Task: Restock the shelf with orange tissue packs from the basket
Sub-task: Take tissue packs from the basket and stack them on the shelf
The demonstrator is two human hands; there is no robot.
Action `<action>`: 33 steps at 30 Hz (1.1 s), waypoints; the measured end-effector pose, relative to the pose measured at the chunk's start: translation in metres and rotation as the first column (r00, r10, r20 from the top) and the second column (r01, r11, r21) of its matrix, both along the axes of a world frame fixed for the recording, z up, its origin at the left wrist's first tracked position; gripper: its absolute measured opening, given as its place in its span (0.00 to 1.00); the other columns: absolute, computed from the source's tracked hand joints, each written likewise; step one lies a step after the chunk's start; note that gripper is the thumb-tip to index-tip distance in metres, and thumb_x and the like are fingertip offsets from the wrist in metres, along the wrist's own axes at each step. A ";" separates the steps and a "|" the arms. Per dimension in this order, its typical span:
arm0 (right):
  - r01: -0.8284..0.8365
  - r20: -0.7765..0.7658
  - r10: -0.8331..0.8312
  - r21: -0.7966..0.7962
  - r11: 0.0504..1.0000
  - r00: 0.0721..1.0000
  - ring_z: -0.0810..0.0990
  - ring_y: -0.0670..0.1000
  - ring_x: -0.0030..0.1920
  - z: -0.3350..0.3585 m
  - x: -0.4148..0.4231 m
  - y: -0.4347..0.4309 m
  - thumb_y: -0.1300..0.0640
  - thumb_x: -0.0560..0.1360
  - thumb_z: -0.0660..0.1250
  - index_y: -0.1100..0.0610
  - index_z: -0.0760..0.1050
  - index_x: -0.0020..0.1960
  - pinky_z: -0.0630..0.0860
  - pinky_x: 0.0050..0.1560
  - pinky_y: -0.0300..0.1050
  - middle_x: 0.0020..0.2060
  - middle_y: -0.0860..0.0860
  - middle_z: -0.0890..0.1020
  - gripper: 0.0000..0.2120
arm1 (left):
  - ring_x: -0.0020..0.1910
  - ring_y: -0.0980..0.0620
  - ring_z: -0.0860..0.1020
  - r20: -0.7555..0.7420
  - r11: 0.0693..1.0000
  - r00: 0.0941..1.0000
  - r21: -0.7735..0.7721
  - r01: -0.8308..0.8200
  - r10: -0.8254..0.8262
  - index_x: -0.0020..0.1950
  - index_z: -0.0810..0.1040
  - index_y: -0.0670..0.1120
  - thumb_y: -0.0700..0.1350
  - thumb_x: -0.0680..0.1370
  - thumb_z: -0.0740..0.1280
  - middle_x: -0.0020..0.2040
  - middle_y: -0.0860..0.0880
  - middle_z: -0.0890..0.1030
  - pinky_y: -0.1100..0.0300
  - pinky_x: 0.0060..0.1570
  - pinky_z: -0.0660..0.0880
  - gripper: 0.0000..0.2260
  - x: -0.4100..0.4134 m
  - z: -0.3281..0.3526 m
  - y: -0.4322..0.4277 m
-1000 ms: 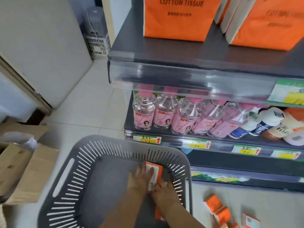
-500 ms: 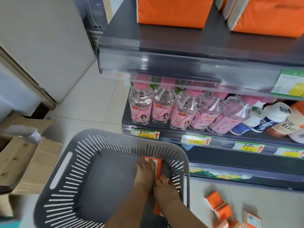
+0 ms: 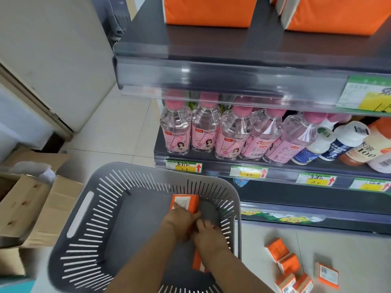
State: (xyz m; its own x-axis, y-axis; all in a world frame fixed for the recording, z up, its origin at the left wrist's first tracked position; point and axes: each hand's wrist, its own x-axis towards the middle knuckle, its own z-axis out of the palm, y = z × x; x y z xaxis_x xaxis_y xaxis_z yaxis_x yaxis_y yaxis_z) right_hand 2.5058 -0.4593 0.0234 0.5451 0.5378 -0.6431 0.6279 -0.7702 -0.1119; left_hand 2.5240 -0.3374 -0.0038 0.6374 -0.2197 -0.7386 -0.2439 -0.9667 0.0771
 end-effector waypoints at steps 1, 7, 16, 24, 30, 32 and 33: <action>0.001 0.011 0.000 -0.004 1.000 1.000 0.60 0.62 0.70 0.002 0.001 0.000 0.63 0.79 0.56 0.64 0.68 0.69 0.64 0.66 0.58 0.71 0.60 0.61 0.19 | 0.58 0.33 0.75 0.005 1.000 1.000 -0.026 -0.009 0.010 0.75 0.57 0.49 0.49 0.76 0.66 0.64 0.34 0.73 0.43 0.58 0.73 0.30 -0.001 0.002 0.008; 0.022 0.015 -0.022 -0.031 0.999 1.000 0.60 0.63 0.69 0.010 0.006 0.001 0.63 0.77 0.61 0.62 0.68 0.69 0.66 0.65 0.56 0.70 0.59 0.61 0.21 | 0.62 0.40 0.75 0.047 0.953 0.958 -0.127 -0.276 0.284 0.75 0.58 0.53 0.55 0.70 0.71 0.65 0.42 0.73 0.52 0.58 0.72 0.37 -0.014 0.007 0.045; 0.035 -0.007 -0.035 -0.082 0.996 0.999 0.64 0.62 0.67 0.010 0.003 -0.002 0.62 0.72 0.69 0.59 0.66 0.70 0.68 0.63 0.55 0.67 0.59 0.67 0.28 | 0.65 0.39 0.69 0.127 0.833 0.828 -0.192 -0.519 0.546 0.78 0.45 0.56 0.37 0.77 0.61 0.72 0.39 0.59 0.49 0.64 0.69 0.36 -0.027 0.003 0.051; 0.206 -0.028 -0.206 -0.007 0.978 0.978 0.78 0.58 0.59 0.035 0.014 0.003 0.56 0.71 0.69 0.57 0.74 0.60 0.74 0.58 0.50 0.59 0.56 0.78 0.18 | 0.56 0.50 0.77 -0.074 0.504 0.574 -0.397 -0.767 0.816 0.68 0.72 0.48 0.46 0.67 0.77 0.61 0.47 0.78 0.62 0.50 0.70 0.31 -0.019 0.047 0.077; 0.420 -0.192 -0.398 0.094 0.903 0.897 0.79 0.52 0.50 0.090 0.044 0.007 0.48 0.65 0.74 0.58 0.77 0.58 0.72 0.43 0.39 0.54 0.53 0.81 0.24 | 0.56 0.47 0.78 -0.060 0.559 0.647 -0.448 -0.698 0.760 0.65 0.76 0.44 0.43 0.68 0.76 0.60 0.44 0.80 0.55 0.59 0.74 0.26 -0.012 0.124 0.111; 0.394 -0.238 -0.366 0.085 0.915 0.900 0.79 0.51 0.51 0.119 0.053 0.006 0.47 0.66 0.74 0.59 0.78 0.59 0.72 0.41 0.37 0.56 0.54 0.82 0.25 | 0.58 0.49 0.77 -0.055 0.630 0.721 -0.444 -0.637 0.691 0.66 0.74 0.47 0.45 0.69 0.75 0.61 0.47 0.79 0.55 0.62 0.73 0.26 -0.013 0.156 0.124; 0.385 -0.256 -0.354 0.083 0.919 0.900 0.79 0.51 0.52 0.134 0.056 0.004 0.48 0.66 0.75 0.59 0.78 0.60 0.74 0.44 0.37 0.57 0.53 0.81 0.25 | 0.58 0.49 0.77 -0.054 0.665 0.759 -0.444 -0.600 0.649 0.65 0.74 0.48 0.46 0.69 0.76 0.60 0.49 0.79 0.56 0.61 0.73 0.26 -0.014 0.172 0.129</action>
